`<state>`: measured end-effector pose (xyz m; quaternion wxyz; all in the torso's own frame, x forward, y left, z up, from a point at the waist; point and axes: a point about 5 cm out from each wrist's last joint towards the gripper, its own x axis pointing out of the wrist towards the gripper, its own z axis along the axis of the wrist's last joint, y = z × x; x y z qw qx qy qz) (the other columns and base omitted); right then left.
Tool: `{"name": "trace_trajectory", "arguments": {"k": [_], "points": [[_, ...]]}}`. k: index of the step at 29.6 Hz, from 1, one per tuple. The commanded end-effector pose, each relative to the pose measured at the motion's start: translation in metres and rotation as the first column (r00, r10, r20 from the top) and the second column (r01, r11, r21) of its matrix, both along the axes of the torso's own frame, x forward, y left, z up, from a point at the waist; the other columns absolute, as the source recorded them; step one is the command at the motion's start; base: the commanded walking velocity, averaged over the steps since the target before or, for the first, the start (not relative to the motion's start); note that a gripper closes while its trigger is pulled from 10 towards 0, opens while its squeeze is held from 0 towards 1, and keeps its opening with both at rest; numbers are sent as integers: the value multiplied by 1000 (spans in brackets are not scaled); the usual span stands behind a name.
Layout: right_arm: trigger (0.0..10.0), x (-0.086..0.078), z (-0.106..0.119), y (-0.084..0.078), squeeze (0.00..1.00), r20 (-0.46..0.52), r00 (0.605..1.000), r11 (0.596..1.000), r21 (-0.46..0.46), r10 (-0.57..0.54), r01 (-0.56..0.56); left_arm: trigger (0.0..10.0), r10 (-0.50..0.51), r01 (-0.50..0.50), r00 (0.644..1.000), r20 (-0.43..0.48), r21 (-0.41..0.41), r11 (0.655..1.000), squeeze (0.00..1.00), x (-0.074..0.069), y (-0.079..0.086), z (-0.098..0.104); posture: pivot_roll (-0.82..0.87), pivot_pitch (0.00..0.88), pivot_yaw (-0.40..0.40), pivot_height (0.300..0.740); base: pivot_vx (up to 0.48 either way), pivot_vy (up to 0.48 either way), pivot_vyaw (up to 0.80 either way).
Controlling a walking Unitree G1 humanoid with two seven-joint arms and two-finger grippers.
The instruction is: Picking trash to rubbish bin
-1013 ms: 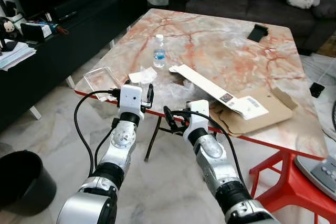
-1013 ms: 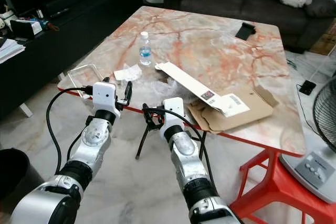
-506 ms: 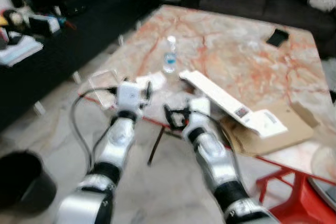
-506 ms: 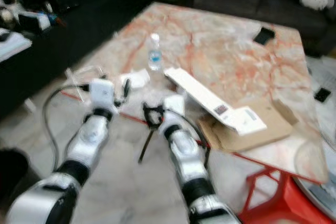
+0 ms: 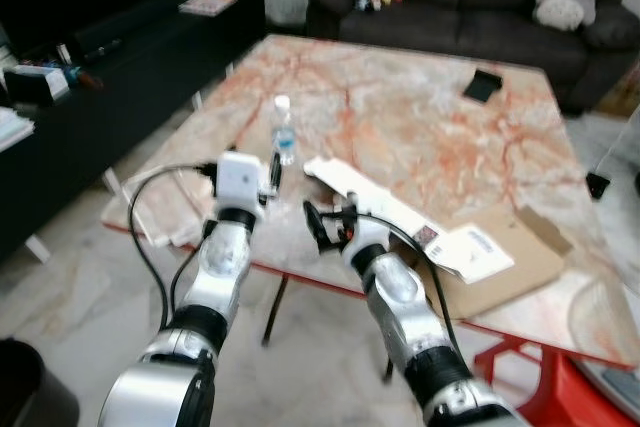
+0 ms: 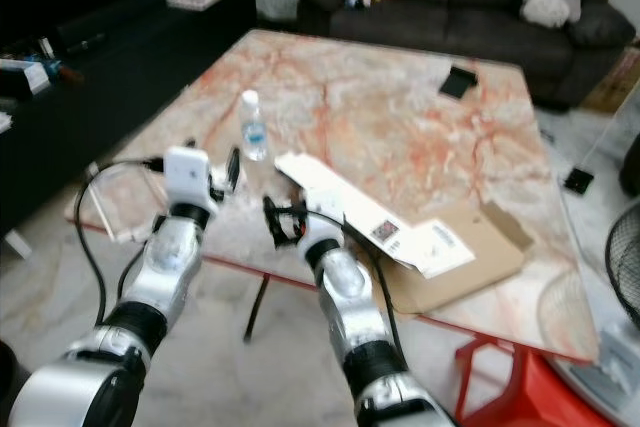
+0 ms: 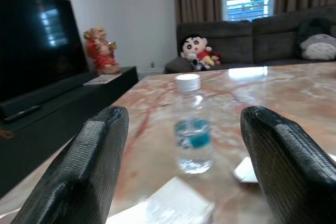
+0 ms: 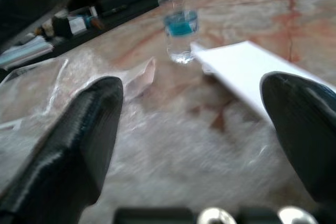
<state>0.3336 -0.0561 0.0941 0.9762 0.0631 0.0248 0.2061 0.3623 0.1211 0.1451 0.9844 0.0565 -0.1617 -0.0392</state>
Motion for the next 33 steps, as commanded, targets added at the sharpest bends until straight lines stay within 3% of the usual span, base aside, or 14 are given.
{"name": "trace_trajectory", "arguments": {"k": [1, 15, 21, 33], "points": [[10000, 2, 3, -5, 0, 10, 1000, 1000, 9, -19, 18, 10000, -31, 31, 999, 17, -17, 999, 0, 0, -11, 4, -113, 38, -27, 740, 0, 0, 0], [10000, -2, 3, -3, 0, 10, 1000, 999, 44, 8, -8, 10000, -25, 25, 1000, 15, -23, 999, 0, -3, -10, 1, -116, 56, -36, 740, 0, 0, 0], [10000, -8, 5, 8, 0, 21, 995, 994, 52, 92, -93, 10000, -17, 18, 1000, 16, -24, 1000, 0, -4, -8, 0, -118, 64, -40, 740, 0, 0, 0], [10000, -11, 1, 17, 0, -2, 990, 989, 29, 144, -144, 10000, 2, -2, 1000, 11, -15, 1000, 0, -5, -1, -2, -113, 80, -48, 740, 0, 0, 0]]}}
